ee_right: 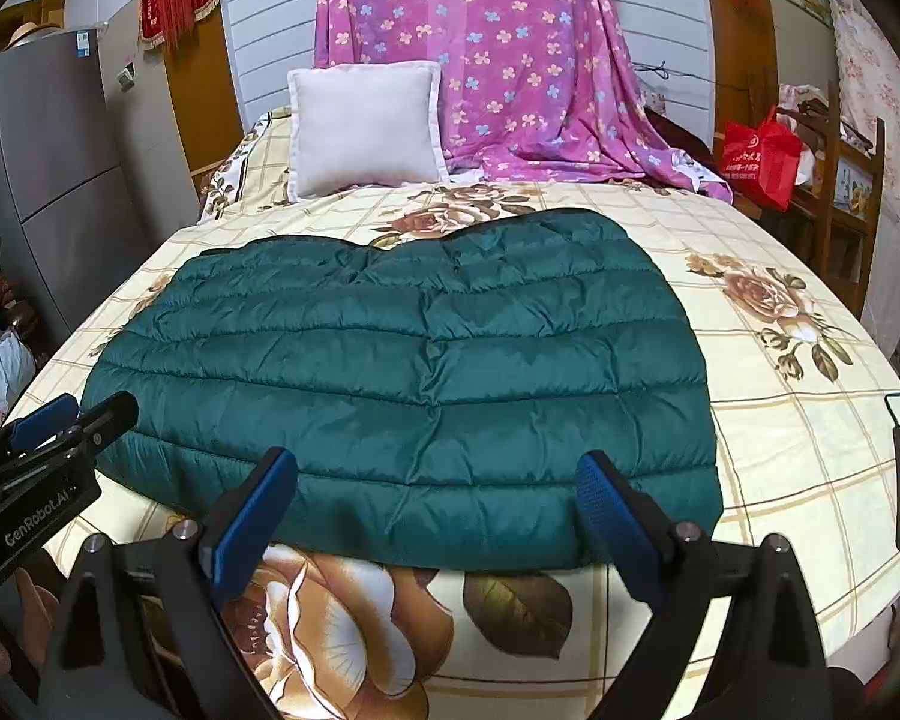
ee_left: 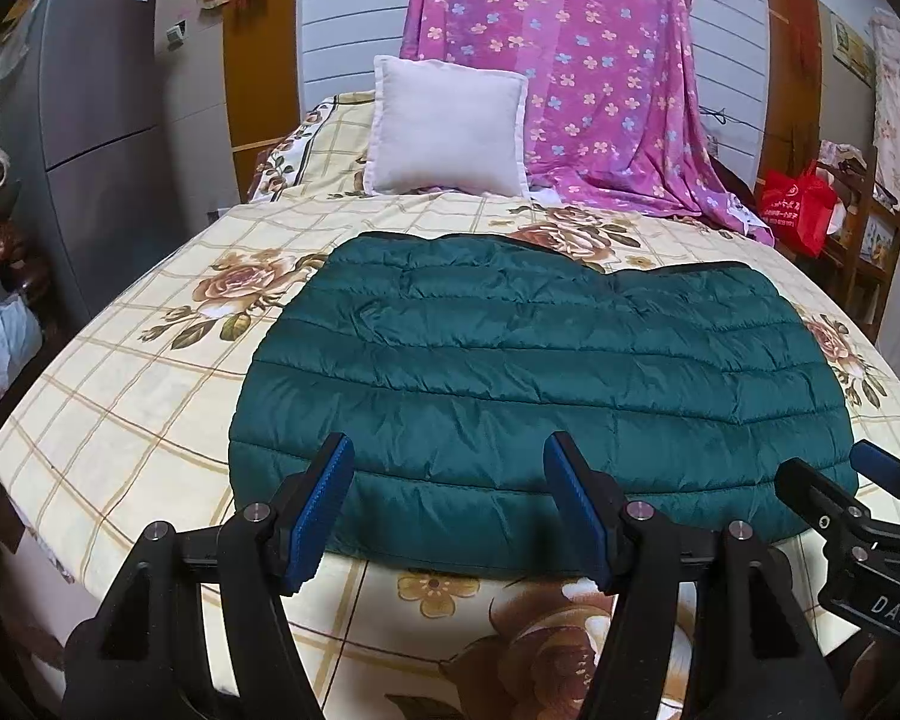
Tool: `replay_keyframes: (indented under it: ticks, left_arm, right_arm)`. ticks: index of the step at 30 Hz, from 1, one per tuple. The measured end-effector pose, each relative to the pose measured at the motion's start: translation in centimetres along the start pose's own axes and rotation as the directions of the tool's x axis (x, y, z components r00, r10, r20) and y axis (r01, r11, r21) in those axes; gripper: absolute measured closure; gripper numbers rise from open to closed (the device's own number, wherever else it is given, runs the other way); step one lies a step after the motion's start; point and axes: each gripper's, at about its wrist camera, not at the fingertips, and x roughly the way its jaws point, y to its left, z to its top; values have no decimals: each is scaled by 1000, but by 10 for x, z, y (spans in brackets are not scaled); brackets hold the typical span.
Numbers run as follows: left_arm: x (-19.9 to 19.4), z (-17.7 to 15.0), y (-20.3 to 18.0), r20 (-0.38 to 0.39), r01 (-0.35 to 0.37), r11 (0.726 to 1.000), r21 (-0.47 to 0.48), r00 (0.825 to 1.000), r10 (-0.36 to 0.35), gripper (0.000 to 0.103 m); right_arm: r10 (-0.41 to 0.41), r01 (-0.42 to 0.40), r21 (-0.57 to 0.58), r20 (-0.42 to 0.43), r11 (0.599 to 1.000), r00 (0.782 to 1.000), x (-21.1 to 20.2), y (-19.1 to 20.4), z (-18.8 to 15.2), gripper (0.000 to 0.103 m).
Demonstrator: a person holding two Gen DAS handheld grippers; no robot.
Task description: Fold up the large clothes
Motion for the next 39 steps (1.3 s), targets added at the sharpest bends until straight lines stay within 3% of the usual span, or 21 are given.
replay_keyframes:
  ticks: [39]
  left_arm:
    - [14, -3, 0, -32, 10, 1000, -7, 999, -10, 55]
  right_arm:
    - [14, -14, 0, -40, 1000, 999, 14, -4, 2, 7]
